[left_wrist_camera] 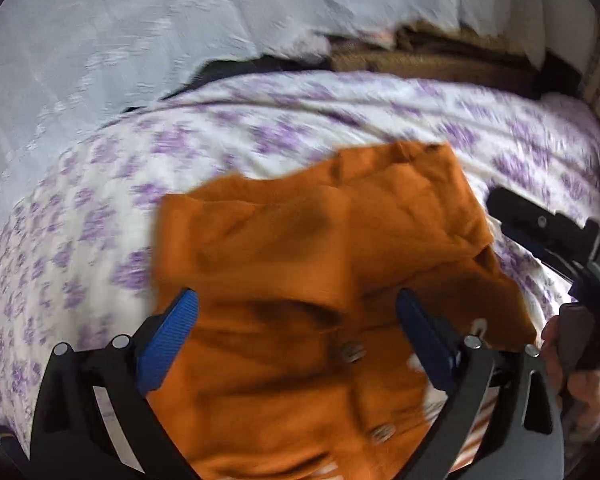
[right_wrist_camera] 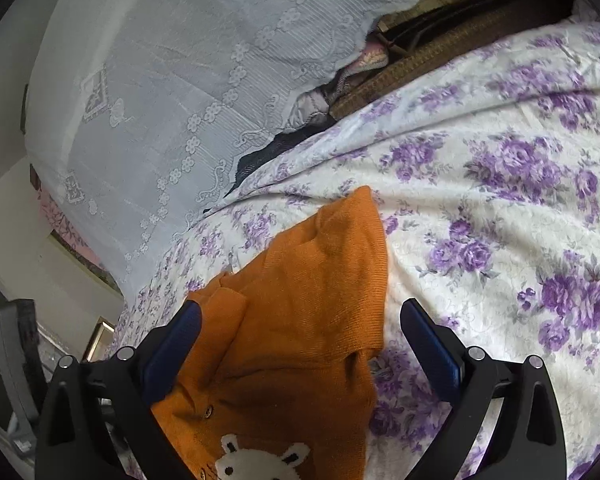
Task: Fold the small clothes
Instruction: 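Lift the hem toward the collar with the left gripper while the right gripper grasps the cardigan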
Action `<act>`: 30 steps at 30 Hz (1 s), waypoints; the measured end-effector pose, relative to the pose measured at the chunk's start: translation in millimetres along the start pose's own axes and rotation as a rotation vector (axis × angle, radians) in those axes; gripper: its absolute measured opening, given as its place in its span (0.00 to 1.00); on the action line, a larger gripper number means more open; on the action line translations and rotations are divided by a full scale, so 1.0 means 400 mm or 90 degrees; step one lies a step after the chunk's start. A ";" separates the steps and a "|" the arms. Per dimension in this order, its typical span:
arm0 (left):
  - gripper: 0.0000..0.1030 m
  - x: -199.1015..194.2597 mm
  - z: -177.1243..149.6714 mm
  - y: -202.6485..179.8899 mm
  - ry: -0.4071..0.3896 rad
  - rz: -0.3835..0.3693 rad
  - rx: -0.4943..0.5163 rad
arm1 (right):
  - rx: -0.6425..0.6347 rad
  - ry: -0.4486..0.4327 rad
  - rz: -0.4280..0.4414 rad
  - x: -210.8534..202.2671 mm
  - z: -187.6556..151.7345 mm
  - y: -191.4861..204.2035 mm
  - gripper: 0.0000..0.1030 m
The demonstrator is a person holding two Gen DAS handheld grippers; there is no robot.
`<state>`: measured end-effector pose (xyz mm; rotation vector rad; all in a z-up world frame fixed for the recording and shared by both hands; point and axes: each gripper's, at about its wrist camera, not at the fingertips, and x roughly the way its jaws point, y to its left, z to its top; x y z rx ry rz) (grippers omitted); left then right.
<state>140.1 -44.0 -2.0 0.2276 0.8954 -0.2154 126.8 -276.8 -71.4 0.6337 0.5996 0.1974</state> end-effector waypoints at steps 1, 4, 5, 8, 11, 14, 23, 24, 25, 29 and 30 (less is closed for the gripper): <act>0.95 -0.014 -0.002 0.036 -0.010 0.002 -0.018 | -0.016 -0.001 0.001 -0.003 0.000 0.013 0.95; 0.96 -0.032 -0.011 0.163 -0.031 0.045 -0.093 | -0.123 -0.002 0.012 -0.019 -0.014 0.094 0.93; 0.96 -0.023 -0.012 0.203 -0.028 0.073 -0.124 | -0.180 0.004 0.018 -0.022 -0.028 0.139 0.93; 0.95 0.054 -0.010 0.309 0.016 0.113 -0.209 | -0.336 -0.001 -0.016 -0.022 -0.081 0.255 0.93; 0.96 0.170 -0.008 0.357 0.081 0.105 -0.243 | -0.503 0.019 -0.082 0.014 -0.152 0.359 0.93; 0.96 0.248 -0.014 0.371 0.108 0.119 -0.238 | -0.640 0.036 -0.151 0.078 -0.211 0.439 0.87; 0.96 0.259 -0.029 0.391 0.106 0.106 -0.230 | -0.697 0.144 -0.231 0.290 -0.261 0.507 0.60; 0.96 0.261 -0.030 0.389 0.106 0.108 -0.228 | -0.704 0.145 -0.241 0.300 -0.268 0.506 0.56; 0.96 0.264 -0.029 0.384 0.106 0.112 -0.223 | -0.711 0.141 -0.248 0.304 -0.267 0.507 0.35; 0.96 0.269 -0.028 0.377 0.106 0.122 -0.215 | -0.514 0.095 -0.211 0.243 -0.117 0.456 0.05; 0.96 0.270 -0.028 0.375 0.106 0.126 -0.212 | -0.415 0.073 -0.207 0.209 -0.055 0.398 0.05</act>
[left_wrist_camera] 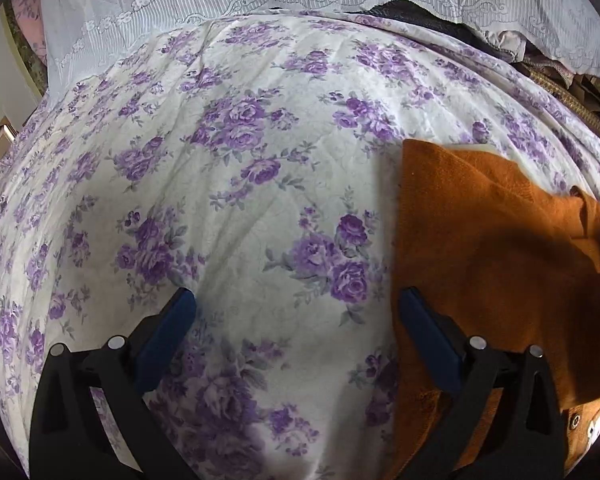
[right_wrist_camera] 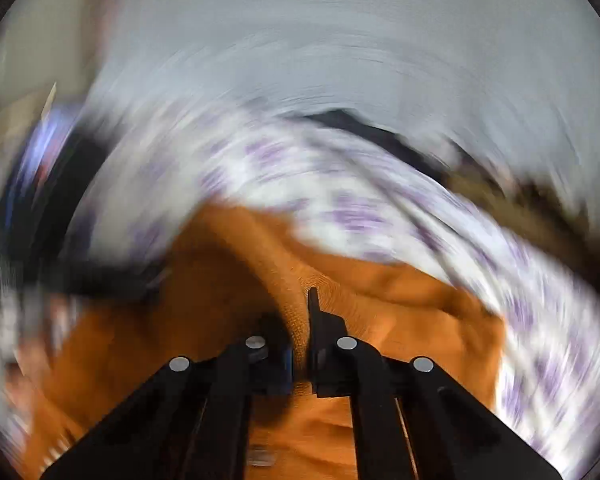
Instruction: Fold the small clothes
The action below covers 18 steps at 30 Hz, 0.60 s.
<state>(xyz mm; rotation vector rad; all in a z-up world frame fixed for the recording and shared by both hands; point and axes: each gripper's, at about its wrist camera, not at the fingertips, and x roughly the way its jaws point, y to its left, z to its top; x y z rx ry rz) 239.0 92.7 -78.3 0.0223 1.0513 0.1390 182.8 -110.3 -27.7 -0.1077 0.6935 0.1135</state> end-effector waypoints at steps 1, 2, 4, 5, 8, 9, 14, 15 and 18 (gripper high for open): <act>0.96 -0.001 -0.003 -0.002 -0.001 0.003 0.001 | 0.096 0.005 0.006 -0.002 -0.012 -0.092 0.15; 0.96 -0.001 -0.003 -0.004 -0.003 0.008 0.004 | 0.167 0.020 0.013 0.006 -0.033 -0.164 0.36; 0.96 -0.004 -0.005 -0.006 -0.005 0.016 0.006 | 0.323 0.057 0.068 0.023 -0.117 -0.314 0.60; 0.96 -0.005 -0.006 -0.006 -0.006 0.020 0.007 | 0.384 0.041 0.119 0.018 -0.156 -0.364 0.58; 0.96 -0.022 -0.010 0.007 -0.008 0.044 -0.003 | 0.516 0.016 0.196 -0.017 -0.205 -0.458 0.51; 0.95 -0.039 -0.011 0.018 -0.016 0.037 -0.011 | 0.515 -0.010 0.188 -0.042 -0.194 -0.465 0.51; 0.95 -0.175 0.014 -0.005 -0.091 -0.087 -0.006 | 0.317 -0.024 0.122 -0.110 -0.080 -0.349 0.49; 0.95 -0.189 0.021 -0.029 -0.102 -0.083 0.015 | 0.302 -0.017 0.111 -0.101 -0.066 -0.345 0.49; 0.95 -0.181 0.043 -0.124 -0.117 -0.034 0.094 | 0.292 -0.006 0.091 -0.079 -0.075 -0.360 0.51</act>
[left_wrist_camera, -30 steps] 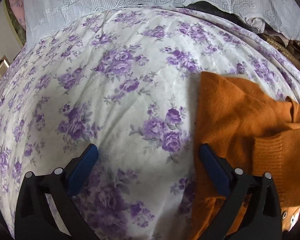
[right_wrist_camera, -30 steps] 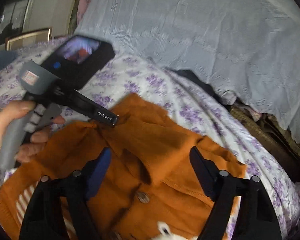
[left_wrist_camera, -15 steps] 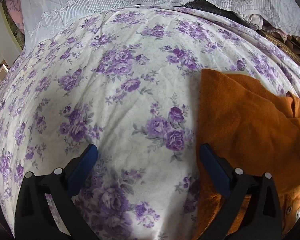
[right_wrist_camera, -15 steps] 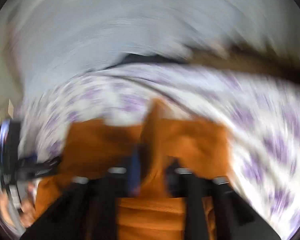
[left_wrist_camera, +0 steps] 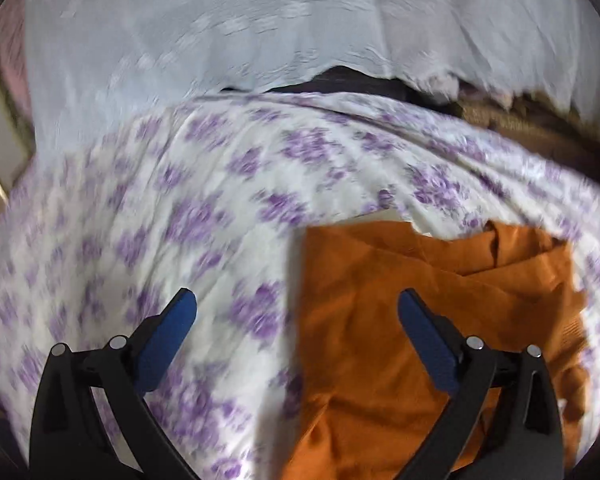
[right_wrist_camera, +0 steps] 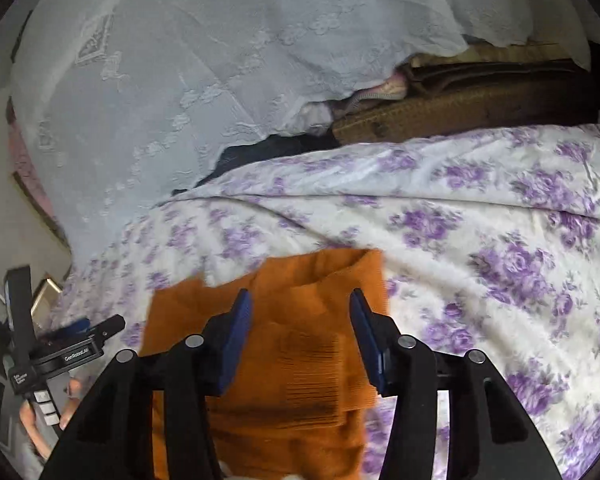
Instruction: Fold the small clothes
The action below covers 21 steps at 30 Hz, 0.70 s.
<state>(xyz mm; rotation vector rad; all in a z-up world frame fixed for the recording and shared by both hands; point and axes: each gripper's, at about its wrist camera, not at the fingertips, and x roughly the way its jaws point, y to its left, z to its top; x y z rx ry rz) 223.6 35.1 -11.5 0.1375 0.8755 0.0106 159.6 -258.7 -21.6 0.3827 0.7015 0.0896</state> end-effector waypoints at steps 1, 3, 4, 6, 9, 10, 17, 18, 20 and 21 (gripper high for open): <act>0.95 0.021 0.004 -0.018 0.008 -0.003 0.014 | 0.003 0.026 0.011 0.007 -0.017 -0.010 0.51; 0.95 0.090 0.001 -0.049 0.041 -0.019 0.027 | 0.028 0.050 0.034 0.029 -0.030 -0.041 0.51; 0.96 0.129 -0.012 -0.051 0.057 -0.010 0.025 | 0.037 0.051 0.060 0.037 -0.036 -0.050 0.51; 0.96 0.187 -0.033 -0.029 0.089 -0.022 -0.010 | 0.026 0.067 0.068 0.058 -0.043 -0.047 0.51; 0.96 0.167 -0.031 0.026 0.069 0.026 -0.069 | 0.026 0.080 0.071 0.080 -0.059 -0.038 0.05; 0.96 0.167 -0.038 0.037 0.063 0.066 -0.079 | 0.032 0.073 0.078 0.079 -0.057 -0.034 0.05; 0.84 0.150 -0.059 0.109 0.050 0.113 -0.158 | -0.024 -0.040 0.071 -0.015 0.016 0.033 0.05; 0.84 0.154 -0.064 0.117 0.058 0.102 -0.163 | -0.032 -0.031 0.044 0.002 0.015 0.022 0.05; 0.85 0.156 -0.061 0.112 0.059 0.097 -0.160 | -0.031 0.018 -0.035 0.074 -0.009 -0.026 0.05; 0.85 0.149 -0.064 0.100 0.053 0.097 -0.150 | -0.001 0.061 -0.036 0.115 -0.022 -0.059 0.05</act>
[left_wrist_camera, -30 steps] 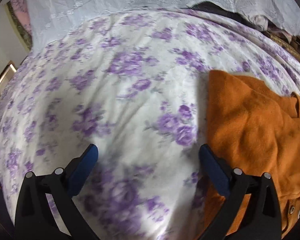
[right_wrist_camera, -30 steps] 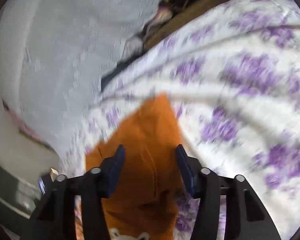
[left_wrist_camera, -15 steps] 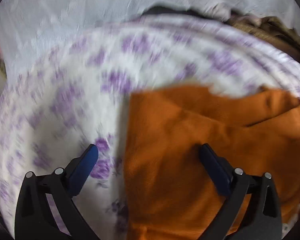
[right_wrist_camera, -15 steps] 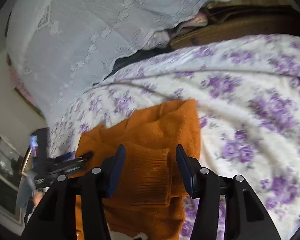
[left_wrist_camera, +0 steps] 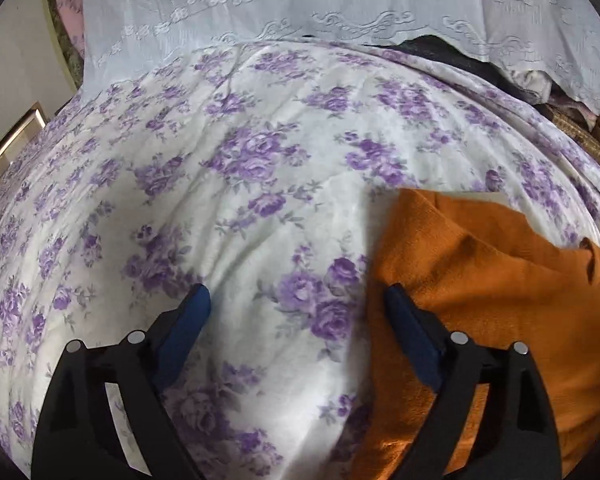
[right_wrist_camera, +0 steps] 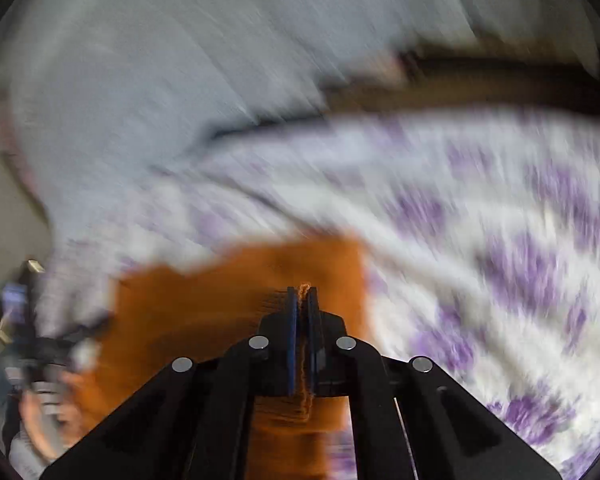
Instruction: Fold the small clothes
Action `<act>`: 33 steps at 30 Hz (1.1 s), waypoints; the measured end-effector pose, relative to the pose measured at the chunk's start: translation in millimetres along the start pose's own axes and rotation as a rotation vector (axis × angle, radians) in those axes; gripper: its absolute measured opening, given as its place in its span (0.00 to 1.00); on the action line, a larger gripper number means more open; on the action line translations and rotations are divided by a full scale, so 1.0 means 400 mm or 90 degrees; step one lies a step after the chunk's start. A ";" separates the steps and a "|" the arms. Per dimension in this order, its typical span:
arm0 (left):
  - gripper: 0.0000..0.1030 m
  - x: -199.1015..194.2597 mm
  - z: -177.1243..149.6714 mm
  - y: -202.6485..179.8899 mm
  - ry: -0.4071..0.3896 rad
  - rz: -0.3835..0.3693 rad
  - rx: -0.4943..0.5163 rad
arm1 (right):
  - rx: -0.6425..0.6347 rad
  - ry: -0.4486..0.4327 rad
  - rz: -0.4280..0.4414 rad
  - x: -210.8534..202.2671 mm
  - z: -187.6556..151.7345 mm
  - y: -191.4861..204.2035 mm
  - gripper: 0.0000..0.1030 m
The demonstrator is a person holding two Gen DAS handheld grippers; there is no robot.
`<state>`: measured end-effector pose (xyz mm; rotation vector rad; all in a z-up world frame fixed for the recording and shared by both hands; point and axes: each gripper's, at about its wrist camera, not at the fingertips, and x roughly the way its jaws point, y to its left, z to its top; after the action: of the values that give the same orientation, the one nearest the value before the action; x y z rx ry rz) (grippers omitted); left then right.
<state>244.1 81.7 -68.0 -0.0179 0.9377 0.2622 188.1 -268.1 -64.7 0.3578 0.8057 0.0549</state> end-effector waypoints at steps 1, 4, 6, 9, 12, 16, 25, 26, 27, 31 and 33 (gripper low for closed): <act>0.84 -0.010 -0.006 -0.007 -0.006 0.001 0.008 | 0.027 0.033 0.021 0.023 -0.006 -0.024 0.05; 0.84 -0.054 -0.008 -0.017 -0.034 -0.034 0.023 | 0.039 -0.035 0.047 -0.054 0.015 -0.018 0.09; 0.84 -0.094 -0.011 -0.021 -0.056 -0.077 0.031 | -0.011 -0.087 0.060 -0.114 0.017 0.038 0.09; 0.90 -0.127 -0.029 -0.066 -0.065 -0.124 0.077 | -0.057 -0.045 0.095 -0.083 0.002 0.100 0.09; 0.96 -0.059 -0.050 -0.142 -0.013 -0.069 0.166 | -0.076 0.052 0.036 0.043 -0.031 0.098 0.05; 0.96 -0.023 -0.041 -0.127 0.027 -0.089 0.135 | -0.018 0.057 0.062 0.042 -0.023 0.061 0.06; 0.96 -0.073 -0.129 -0.178 -0.001 -0.093 0.222 | -0.138 0.052 0.009 0.066 -0.072 0.152 0.37; 0.96 -0.067 -0.130 -0.174 -0.003 -0.104 0.207 | -0.136 0.051 0.005 0.058 -0.068 0.154 0.36; 0.96 -0.079 -0.120 -0.162 0.005 -0.112 0.194 | -0.135 0.038 -0.002 0.044 -0.071 0.152 0.34; 0.96 -0.119 -0.151 -0.074 0.040 -0.185 0.128 | -0.142 0.009 0.030 -0.075 -0.121 0.169 0.38; 0.96 -0.125 -0.184 -0.056 0.064 -0.200 0.144 | -0.167 0.021 0.034 -0.110 -0.170 0.177 0.45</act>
<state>162.6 39.8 -74.2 0.0305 1.0455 -0.1368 115.0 -189.8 -53.6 0.1298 0.8100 0.2151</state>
